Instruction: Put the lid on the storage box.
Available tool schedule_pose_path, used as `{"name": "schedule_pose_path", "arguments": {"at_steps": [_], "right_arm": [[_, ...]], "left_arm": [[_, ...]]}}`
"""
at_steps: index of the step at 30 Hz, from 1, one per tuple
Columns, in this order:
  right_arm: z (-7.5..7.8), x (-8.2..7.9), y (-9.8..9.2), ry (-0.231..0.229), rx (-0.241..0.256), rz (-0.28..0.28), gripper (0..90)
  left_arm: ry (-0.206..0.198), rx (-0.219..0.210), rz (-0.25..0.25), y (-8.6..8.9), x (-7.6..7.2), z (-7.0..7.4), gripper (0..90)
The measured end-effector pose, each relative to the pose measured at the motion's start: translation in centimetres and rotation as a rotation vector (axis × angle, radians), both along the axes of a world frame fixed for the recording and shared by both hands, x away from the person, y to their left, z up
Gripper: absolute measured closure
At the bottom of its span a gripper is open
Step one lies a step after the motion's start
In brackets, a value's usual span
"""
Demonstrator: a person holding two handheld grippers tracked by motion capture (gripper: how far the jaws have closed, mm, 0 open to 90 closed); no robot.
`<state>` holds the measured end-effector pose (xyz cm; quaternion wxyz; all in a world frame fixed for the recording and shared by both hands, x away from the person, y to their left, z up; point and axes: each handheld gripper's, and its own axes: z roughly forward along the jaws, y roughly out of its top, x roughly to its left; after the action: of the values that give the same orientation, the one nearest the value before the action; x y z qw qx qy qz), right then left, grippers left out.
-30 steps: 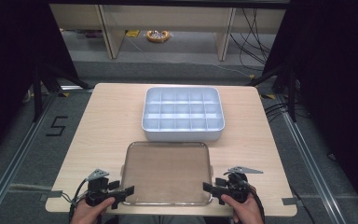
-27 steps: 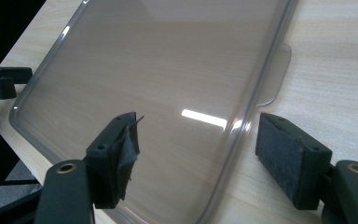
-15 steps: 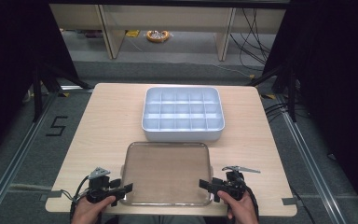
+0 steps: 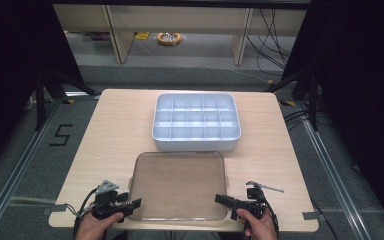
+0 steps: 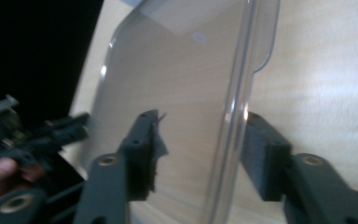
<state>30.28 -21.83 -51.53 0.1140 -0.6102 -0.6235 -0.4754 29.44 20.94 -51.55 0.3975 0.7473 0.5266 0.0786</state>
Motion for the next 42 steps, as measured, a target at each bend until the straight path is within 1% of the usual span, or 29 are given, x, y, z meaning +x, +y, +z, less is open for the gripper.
{"name": "schedule_pose_path", "arguments": {"at_steps": [1,2,3,7,8,10,11,12,13,14,15,16,18,19,20,21,23,24,25,28,30,31,32,34,35,36,37,38,42], "right_arm": [[0.2,0.0,0.1,-0.018,-0.024,0.016,61.1],[0.0,0.1,0.0,-0.082,-0.053,0.043,61.0],[0.0,0.1,0.1,-0.106,-0.057,0.052,60.7],[1.0,-0.6,0.1,-0.179,-0.084,0.119,60.4],[1.0,-0.6,0.1,-0.179,-0.084,0.119,60.4],[1.9,-1.2,0.2,-0.28,-0.106,0.158,60.4],[2.0,-1.3,0.3,-0.304,-0.109,0.164,60.5],[2.3,-1.6,0.3,-0.306,-0.1,0.176,60.5],[2.3,-1.6,0.3,-0.306,-0.1,0.176,60.5],[2.3,-1.6,0.4,-0.321,-0.124,0.177,60.5],[2.6,-1.9,0.5,-0.306,-0.104,0.184,60.6],[2.5,-1.8,0.4,-0.325,-0.117,0.187,60.9],[2.6,-1.9,0.5,-0.331,-0.098,0.208,61.1],[2.6,-1.8,0.7,-0.382,-0.105,0.216,61.5],[2.6,-1.8,0.7,-0.382,-0.105,0.216,61.5],[3.0,-2.0,0.8,-0.368,-0.073,0.229,62.0],[3.1,-2.0,0.9,-0.359,-0.066,0.225,62.2],[3.1,-2.0,0.9,-0.359,-0.066,0.225,62.2],[2.7,-1.6,0.8,-0.388,-0.08,0.235,62.5],[2.8,-1.6,0.8,-0.383,-0.081,0.25,62.8],[2.7,-1.5,0.9,-0.393,-0.09,0.254,62.9],[2.8,-1.7,0.9,-0.366,-0.071,0.253,63.0],[2.5,-1.3,0.8,-0.403,-0.092,0.249,63.0],[2.5,-1.2,0.6,-0.387,-0.088,0.251,63.0],[2.5,-1.2,0.6,-0.387,-0.088,0.251,63.0],[2.4,-1.0,0.5,-0.367,-0.101,0.238,63.0],[2.5,-1.0,0.4,-0.347,-0.1,0.232,63.0],[2.5,-0.9,0.3,-0.338,-0.138,0.214,63.0],[2.3,-0.7,0.0,-0.324,-0.165,0.195,63.9]], "left_arm": [[-0.001,-0.005,-0.005,0.1,0.0,0.0,39.0],[0.003,0.001,-0.016,0.2,0.0,0.0,38.8],[0.003,0.001,-0.02,0.2,0.1,0.0,38.1],[0.015,-0.01,-0.025,0.3,0.0,0.1,33.7],[0.015,-0.01,-0.025,0.3,0.0,0.1,31.8],[0.008,-0.031,-0.011,0.0,-0.1,0.0,30.1],[0.02,-0.015,-0.029,0.3,-0.1,0.1,28.7],[0.02,-0.015,-0.029,0.3,-0.1,0.1,27.8],[0.02,-0.048,-0.002,0.2,-0.1,0.0,27.8],[0.028,-0.057,-0.002,0.3,0.0,0.1,27.0],[0.033,-0.062,-0.005,0.4,0.1,0.0,25.2],[0.036,-0.068,-0.002,0.5,0.2,0.0,23.8],[0.036,-0.088,0.015,0.6,0.3,0.0,23.2],[0.051,-0.096,0.01,1.0,0.5,0.0,22.4],[0.051,-0.096,0.01,1.0,0.5,0.0,22.4],[0.054,-0.105,0.016,1.1,0.5,0.0,22.4],[0.074,-0.169,0.044,1.3,0.7,-0.1,22.1],[0.074,-0.169,0.044,1.3,0.7,-0.1,21.2],[0.081,-0.182,0.048,1.5,0.8,-0.1,20.8],[0.085,-0.196,0.045,1.6,1.0,-0.1,21.1],[0.078,-0.193,0.047,1.7,1.0,-0.2,25.6],[0.078,-0.195,0.05,1.9,1.1,-0.2,27.4],[0.077,-0.2,0.055,2.1,1.1,-0.2,30.6],[0.074,-0.212,0.068,2.2,1.2,-0.4,38.9],[0.072,-0.212,0.071,2.3,1.2,-0.4,38.9],[0.047,-0.204,0.065,2.3,1.2,-0.3,44.7],[0.047,-0.204,0.065,2.3,1.2,-0.3,47.8],[0.004,-0.215,0.056,2.4,1.1,-0.1,51.2],[-0.045,-0.224,0.063,2.4,0.9,0.4,61.9]]}}
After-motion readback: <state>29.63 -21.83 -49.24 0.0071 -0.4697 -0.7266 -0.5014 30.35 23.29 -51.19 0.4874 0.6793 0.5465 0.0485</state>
